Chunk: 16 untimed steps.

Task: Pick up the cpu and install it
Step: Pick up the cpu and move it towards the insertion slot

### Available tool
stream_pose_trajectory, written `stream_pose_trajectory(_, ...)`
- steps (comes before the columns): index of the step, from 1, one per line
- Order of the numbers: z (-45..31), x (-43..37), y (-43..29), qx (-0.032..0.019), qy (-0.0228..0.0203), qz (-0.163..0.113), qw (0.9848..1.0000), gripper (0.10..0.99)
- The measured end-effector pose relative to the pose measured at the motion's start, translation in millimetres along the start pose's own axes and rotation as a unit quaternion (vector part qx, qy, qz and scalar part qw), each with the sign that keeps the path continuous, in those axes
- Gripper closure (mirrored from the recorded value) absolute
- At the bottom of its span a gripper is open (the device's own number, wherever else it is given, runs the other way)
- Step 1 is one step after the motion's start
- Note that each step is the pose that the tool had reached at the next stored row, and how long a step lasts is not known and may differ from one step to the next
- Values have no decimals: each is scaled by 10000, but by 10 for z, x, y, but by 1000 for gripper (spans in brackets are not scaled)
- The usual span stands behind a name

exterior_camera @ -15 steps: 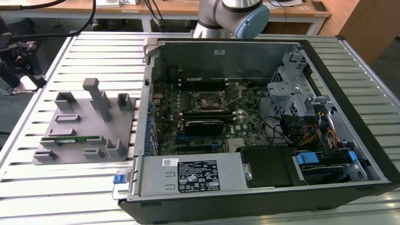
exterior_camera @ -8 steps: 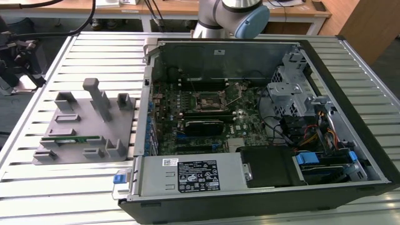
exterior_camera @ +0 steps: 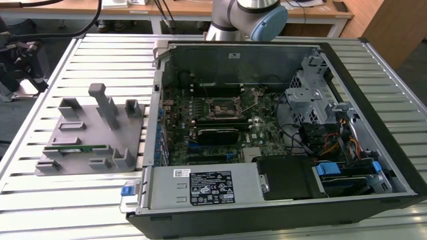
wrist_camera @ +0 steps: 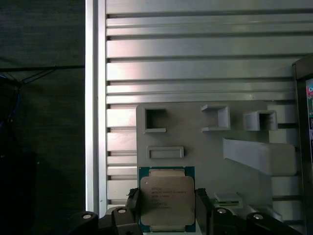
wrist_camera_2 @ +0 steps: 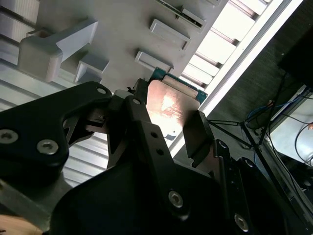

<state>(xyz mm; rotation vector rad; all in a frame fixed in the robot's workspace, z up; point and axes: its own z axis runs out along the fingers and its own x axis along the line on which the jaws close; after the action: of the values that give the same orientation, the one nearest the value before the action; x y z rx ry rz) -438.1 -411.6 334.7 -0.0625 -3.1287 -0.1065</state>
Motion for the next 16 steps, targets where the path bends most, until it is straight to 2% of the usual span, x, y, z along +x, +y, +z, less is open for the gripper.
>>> stream_pose_trajectory(16,-45,1,3,0,0,0,10000,549)
